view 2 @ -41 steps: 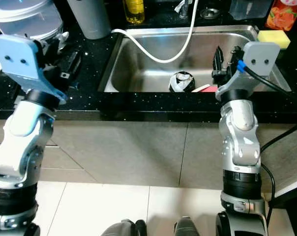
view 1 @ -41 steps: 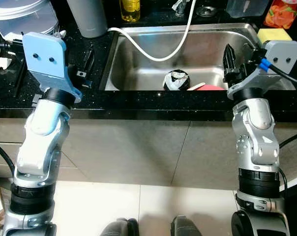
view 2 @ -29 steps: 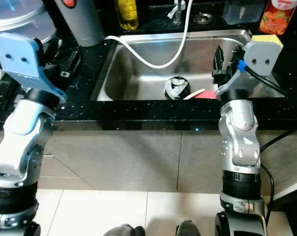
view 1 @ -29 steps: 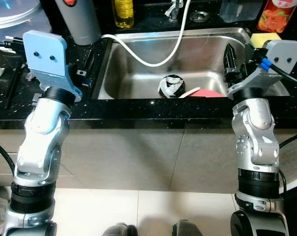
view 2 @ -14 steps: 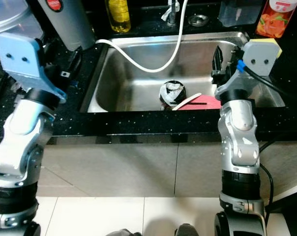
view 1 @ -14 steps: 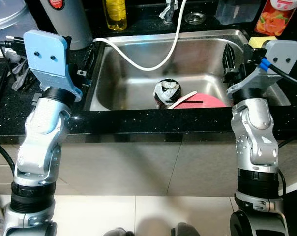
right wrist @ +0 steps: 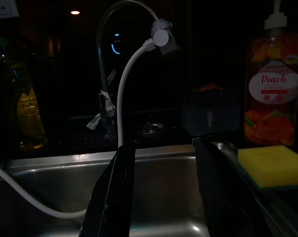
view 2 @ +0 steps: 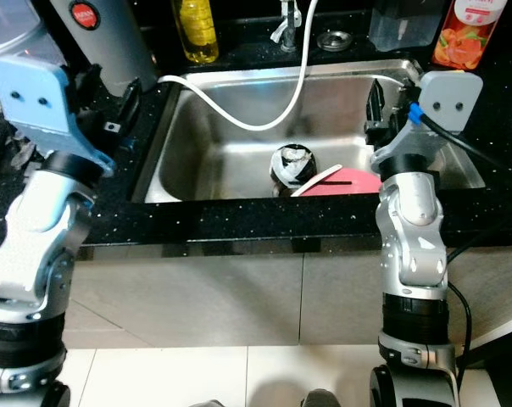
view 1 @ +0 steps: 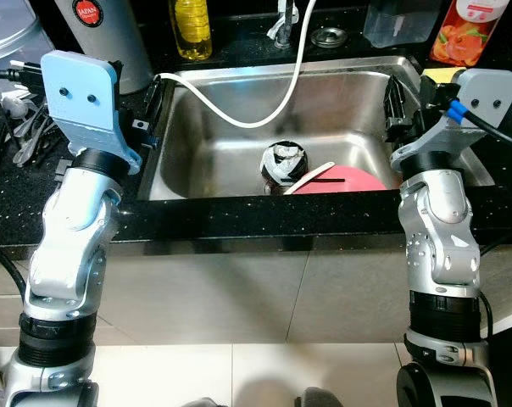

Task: Kitchen organization

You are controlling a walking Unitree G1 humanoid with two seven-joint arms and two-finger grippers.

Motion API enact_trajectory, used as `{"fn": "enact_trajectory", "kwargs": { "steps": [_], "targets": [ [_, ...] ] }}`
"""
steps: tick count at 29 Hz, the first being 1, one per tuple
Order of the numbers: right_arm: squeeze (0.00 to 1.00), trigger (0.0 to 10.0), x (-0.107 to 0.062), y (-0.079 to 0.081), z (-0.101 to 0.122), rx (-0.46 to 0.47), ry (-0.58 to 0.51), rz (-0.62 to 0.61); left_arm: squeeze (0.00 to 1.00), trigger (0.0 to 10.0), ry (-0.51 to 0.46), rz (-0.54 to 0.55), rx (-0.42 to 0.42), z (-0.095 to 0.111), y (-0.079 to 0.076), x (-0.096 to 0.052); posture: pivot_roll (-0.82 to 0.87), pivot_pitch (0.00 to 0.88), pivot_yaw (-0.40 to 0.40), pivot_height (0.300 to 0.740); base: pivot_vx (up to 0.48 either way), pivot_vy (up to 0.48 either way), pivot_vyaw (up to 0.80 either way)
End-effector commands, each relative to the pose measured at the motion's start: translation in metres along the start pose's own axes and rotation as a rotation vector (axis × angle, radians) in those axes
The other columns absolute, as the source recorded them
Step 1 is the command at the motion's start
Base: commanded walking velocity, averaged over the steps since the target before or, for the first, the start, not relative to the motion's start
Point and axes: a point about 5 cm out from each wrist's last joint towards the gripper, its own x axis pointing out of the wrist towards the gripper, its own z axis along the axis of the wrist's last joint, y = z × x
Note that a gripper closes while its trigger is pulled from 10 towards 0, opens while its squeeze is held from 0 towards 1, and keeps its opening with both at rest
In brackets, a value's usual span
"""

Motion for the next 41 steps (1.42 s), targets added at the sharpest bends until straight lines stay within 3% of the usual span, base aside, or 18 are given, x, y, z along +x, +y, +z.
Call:
{"fn": "enact_trajectory", "kwargs": {
  "steps": [1,41],
  "targets": [
    [0.00,10.0,-0.0010,0.0052,-0.0002,0.004,0.004,0.016,0.00,10.0,0.009,0.011,0.002,-0.0013,0.0024,-0.0006,-0.09,0.093,0.109,0.740,0.360,0.000,0.00],
    [0.00,10.0,-0.0005,0.0064,0.0003,0.007,0.002,0.020,0.00,10.0,0.013,0.015,0.006,-0.0021,0.0018,0.0009,-0.09,0.092,0.109,0.740,0.442,0.000,0.00]
  ]
}}
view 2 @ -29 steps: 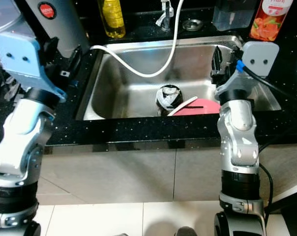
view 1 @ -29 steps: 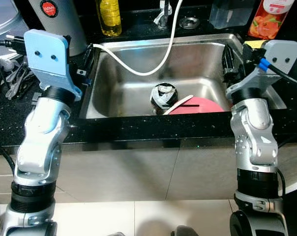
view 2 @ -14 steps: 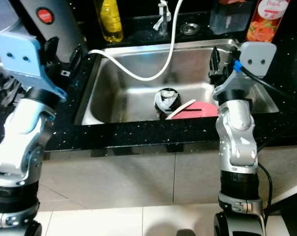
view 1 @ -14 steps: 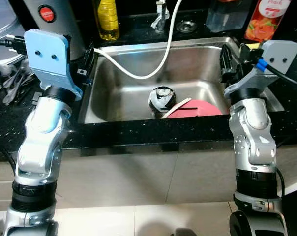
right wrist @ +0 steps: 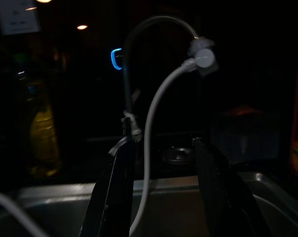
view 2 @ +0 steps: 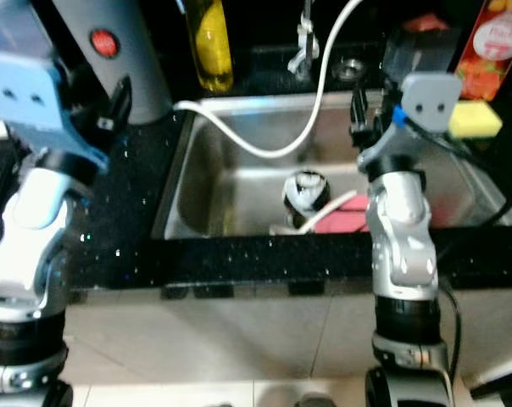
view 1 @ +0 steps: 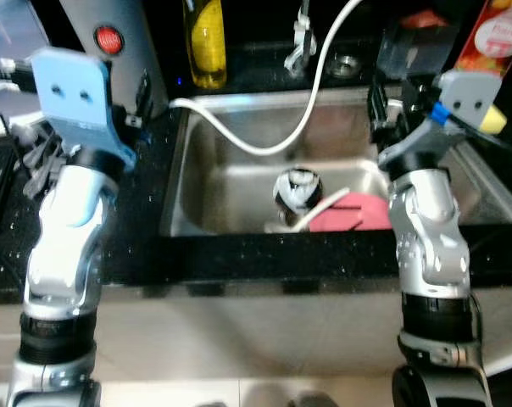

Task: Kitchen organization

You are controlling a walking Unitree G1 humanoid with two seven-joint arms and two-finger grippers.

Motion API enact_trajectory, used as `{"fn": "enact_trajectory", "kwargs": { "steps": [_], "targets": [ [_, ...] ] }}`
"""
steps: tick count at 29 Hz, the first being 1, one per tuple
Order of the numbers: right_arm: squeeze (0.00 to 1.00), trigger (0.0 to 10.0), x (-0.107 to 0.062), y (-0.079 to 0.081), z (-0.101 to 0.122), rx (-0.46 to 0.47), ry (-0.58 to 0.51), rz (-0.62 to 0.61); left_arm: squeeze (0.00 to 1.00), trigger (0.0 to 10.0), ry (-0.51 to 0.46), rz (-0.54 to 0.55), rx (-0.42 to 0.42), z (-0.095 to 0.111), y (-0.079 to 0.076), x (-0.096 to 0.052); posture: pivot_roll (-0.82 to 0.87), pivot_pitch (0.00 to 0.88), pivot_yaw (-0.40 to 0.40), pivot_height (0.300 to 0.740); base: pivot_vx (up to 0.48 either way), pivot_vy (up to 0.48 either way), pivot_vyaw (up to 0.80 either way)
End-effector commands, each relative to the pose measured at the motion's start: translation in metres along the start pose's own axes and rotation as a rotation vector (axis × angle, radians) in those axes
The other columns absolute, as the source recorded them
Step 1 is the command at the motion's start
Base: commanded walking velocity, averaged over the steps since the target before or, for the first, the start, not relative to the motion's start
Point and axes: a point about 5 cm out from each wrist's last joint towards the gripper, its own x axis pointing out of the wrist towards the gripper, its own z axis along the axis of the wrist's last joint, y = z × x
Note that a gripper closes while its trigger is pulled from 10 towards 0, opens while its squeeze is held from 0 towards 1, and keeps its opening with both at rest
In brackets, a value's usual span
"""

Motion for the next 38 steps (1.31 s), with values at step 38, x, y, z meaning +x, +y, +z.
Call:
{"fn": "enact_trajectory", "kwargs": {
  "steps": [38],
  "targets": [
    [0.00,10.0,0.019,-0.052,0.001,-0.118,0.055,-0.119,0.00,10.0,0.392,0.269,0.118,-0.032,0.066,0.010,-0.07,0.098,0.116,0.740,0.045,0.000,0.00]
  ]
}}
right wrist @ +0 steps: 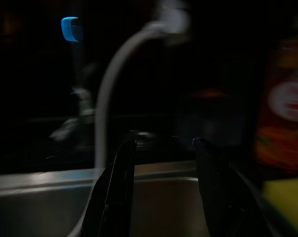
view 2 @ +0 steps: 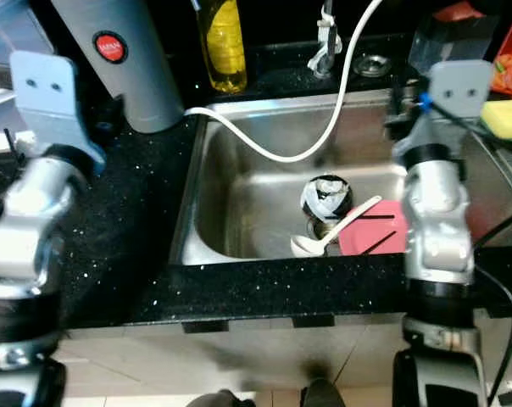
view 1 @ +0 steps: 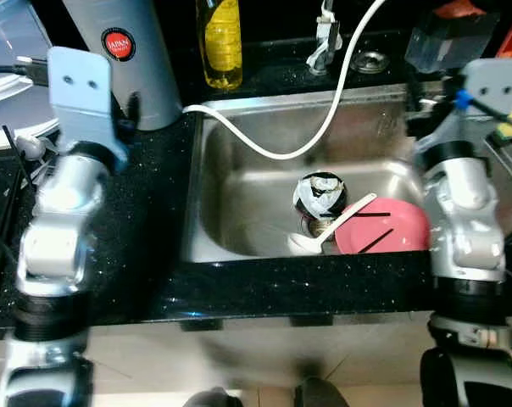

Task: Kitchen organization

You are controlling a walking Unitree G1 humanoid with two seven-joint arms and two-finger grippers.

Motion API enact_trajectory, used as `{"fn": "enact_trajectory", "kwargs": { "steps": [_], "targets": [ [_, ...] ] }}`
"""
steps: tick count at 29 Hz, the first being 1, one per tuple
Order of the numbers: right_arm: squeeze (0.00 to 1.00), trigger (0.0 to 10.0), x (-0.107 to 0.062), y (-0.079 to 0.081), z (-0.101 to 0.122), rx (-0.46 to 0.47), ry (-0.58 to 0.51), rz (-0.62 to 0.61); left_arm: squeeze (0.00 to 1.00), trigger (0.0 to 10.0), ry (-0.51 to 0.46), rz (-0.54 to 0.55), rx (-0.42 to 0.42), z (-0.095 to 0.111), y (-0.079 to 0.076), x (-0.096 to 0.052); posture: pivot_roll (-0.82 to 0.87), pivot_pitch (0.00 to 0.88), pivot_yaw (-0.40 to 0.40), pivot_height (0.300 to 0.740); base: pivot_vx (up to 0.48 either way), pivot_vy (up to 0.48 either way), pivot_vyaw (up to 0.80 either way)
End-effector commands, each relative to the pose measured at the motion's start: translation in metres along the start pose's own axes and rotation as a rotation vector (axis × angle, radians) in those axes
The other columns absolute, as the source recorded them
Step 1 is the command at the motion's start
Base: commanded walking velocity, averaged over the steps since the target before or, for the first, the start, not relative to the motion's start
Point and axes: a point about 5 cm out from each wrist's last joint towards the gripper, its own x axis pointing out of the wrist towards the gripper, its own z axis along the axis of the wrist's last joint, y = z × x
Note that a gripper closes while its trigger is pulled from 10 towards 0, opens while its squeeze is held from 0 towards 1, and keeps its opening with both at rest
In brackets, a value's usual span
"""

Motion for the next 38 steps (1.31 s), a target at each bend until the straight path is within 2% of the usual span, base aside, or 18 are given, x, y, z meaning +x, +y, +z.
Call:
{"fn": "enact_trajectory", "kwargs": {
  "steps": [1,4,6,8,9,11,14,18,22,23,28,38],
  "targets": [
    [0.00,10.0,0.002,0.001,0.000,0.025,0.009,-0.004,0.00,10.0,0.039,0.050,-0.001,-0.002,0.014,0.002,-0.07,0.098,0.116,0.740,0.000,0.000,0.00],
    [0.00,10.0,0.004,0.005,0.004,0.042,-0.012,0.007,0.00,10.0,0.154,0.147,-0.120,-0.011,0.047,0.010,-0.06,0.097,0.119,0.740,0.000,0.000,0.00],
    [0.00,10.0,0.006,0.013,0.005,0.052,-0.024,0.024,0.00,10.0,0.243,0.243,-0.093,-0.027,0.068,0.012,-0.06,0.099,0.123,0.740,0.000,0.000,0.00],
    [0.00,10.0,0.006,0.016,0.006,0.057,-0.032,0.034,0.00,10.0,0.291,0.259,-0.073,-0.038,0.075,0.011,-0.06,0.102,0.123,0.740,0.000,0.000,0.00],
    [0.00,10.0,0.007,0.017,0.007,0.058,-0.035,0.037,0.00,10.0,0.307,0.254,-0.068,-0.041,0.075,0.011,-0.06,0.102,0.123,0.740,0.000,0.000,0.00],
    [0.00,10.0,0.008,0.018,0.008,0.059,-0.040,0.042,0.00,10.0,0.364,0.233,-0.129,-0.049,0.075,0.011,-0.06,0.106,0.125,0.740,0.000,0.000,0.00],
    [0.00,10.0,0.008,0.018,0.009,0.062,-0.046,0.045,0.00,10.0,0.395,0.243,-0.104,-0.055,0.078,0.009,-0.06,0.110,0.129,0.740,0.000,0.000,0.00],
    [0.00,10.0,0.010,0.018,0.009,0.064,-0.045,0.042,0.00,10.0,0.473,0.242,-0.214,-0.069,0.079,0.002,-0.04,0.111,0.126,0.740,0.000,0.000,0.00],
    [0.00,10.0,0.011,0.020,0.008,0.066,-0.044,0.048,0.00,10.0,0.475,0.248,-0.186,-0.071,0.082,-0.001,-0.04,0.110,0.123,0.740,0.000,0.000,0.00],
    [0.00,10.0,0.011,0.022,0.007,0.069,-0.041,0.054,0.00,10.0,0.496,0.292,-0.187,-0.075,0.089,-0.006,-0.03,0.109,0.122,0.740,0.000,0.000,0.00],
    [0.00,10.0,0.011,0.024,0.006,0.077,-0.040,0.059,0.00,10.0,0.523,0.336,-0.177,-0.083,0.097,-0.013,-0.03,0.108,0.118,0.740,0.000,0.000,0.00],
    [0.00,10.0,0.013,0.023,0.010,0.076,-0.056,0.060,0.00,10.0,0.612,0.312,-0.262,-0.107,0.094,-0.021,-0.04,0.117,0.112,0.740,0.000,0.000,0.00]
  ]
}}
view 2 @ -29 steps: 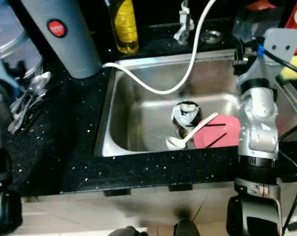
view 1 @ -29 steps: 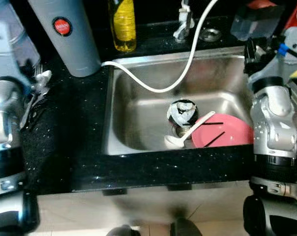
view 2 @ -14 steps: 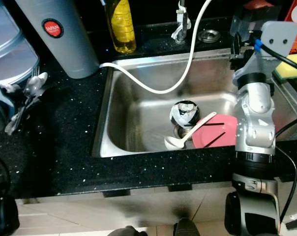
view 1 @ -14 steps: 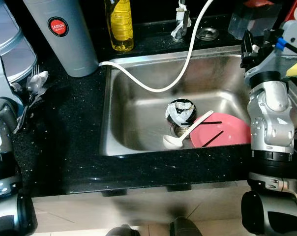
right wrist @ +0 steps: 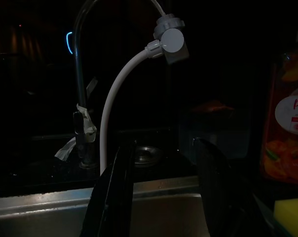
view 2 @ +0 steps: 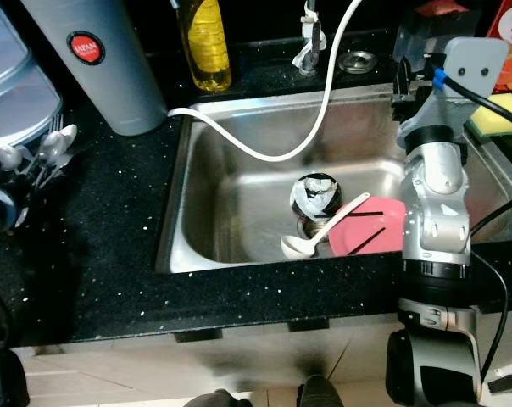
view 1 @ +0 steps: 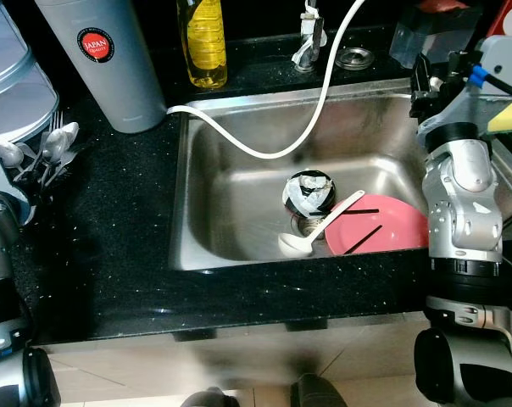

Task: Kitchen organization

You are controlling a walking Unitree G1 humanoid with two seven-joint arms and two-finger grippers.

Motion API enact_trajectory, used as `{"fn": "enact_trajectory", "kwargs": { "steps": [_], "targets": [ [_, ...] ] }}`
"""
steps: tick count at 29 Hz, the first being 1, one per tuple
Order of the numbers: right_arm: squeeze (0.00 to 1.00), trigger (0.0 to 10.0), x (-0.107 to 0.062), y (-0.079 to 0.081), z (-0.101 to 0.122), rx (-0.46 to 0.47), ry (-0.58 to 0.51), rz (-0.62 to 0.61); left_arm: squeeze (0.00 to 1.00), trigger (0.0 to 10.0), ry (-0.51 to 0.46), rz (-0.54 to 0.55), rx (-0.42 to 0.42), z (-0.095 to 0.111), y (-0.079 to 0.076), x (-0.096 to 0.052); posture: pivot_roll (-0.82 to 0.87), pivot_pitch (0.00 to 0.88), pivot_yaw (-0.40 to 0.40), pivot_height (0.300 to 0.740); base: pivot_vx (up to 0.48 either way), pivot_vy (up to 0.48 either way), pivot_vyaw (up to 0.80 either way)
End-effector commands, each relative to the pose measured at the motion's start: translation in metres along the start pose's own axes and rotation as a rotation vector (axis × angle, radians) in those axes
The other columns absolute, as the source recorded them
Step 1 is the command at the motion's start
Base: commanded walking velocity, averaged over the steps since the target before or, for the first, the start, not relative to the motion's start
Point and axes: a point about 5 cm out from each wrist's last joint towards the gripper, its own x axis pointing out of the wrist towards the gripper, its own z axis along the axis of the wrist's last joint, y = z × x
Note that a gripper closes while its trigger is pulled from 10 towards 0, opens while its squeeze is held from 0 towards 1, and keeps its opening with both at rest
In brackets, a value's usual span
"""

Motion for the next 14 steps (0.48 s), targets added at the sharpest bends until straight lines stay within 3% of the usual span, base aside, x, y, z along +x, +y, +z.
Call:
{"fn": "enact_trajectory", "kwargs": {
  "steps": [1,2,3,4,5,6,14],
  "targets": [
    [0.00,10.0,0.0012,0.0042,0.0001,0.018,-0.006,0.014,0.00,10.0,0.068,0.019,-0.021,-0.0161,0.0067,0.0030,-0.04,0.117,0.111,0.740,0.000,0.000,0.00],
    [0.00,10.0,0.0013,0.0037,0.0002,0.017,-0.007,0.013,0.00,3.8,0.075,0.013,-0.019,-0.0190,0.0060,0.0034,-0.04,0.116,0.110,0.740,0.000,0.000,0.00],
    [0.00,10.0,0.0013,0.0036,0.0003,0.017,-0.007,0.013,0.00,3.8,0.076,0.012,-0.018,-0.0195,0.0058,0.0035,-0.04,0.116,0.110,0.740,0.000,0.000,0.00],
    [0.00,10.0,0.0013,0.0036,0.0005,0.017,-0.008,0.013,0.00,1.6,0.075,0.012,-0.014,-0.0197,0.0057,0.0035,-0.04,0.116,0.110,0.740,0.000,0.000,0.00],
    [0.00,10.0,0.0013,0.0036,0.0005,0.017,-0.008,0.013,0.00,1.6,0.075,0.012,-0.014,-0.0197,0.0057,0.0035,-0.04,0.116,0.110,0.740,0.000,0.000,0.00],
    [0.00,10.0,0.0013,0.0035,0.0006,0.017,-0.009,0.013,0.00,0.0,0.075,0.009,-0.015,-0.0198,0.0053,0.0035,-0.04,0.116,0.109,0.740,0.000,0.000,0.00],
    [0.00,10.0,0.0029,0.0040,0.0020,0.022,-0.017,0.014,0.00,0.0,0.063,-0.016,-0.021,-0.0187,0.0018,0.0039,-0.04,0.112,0.105,0.740,0.000,0.000,0.00]
  ]
}}
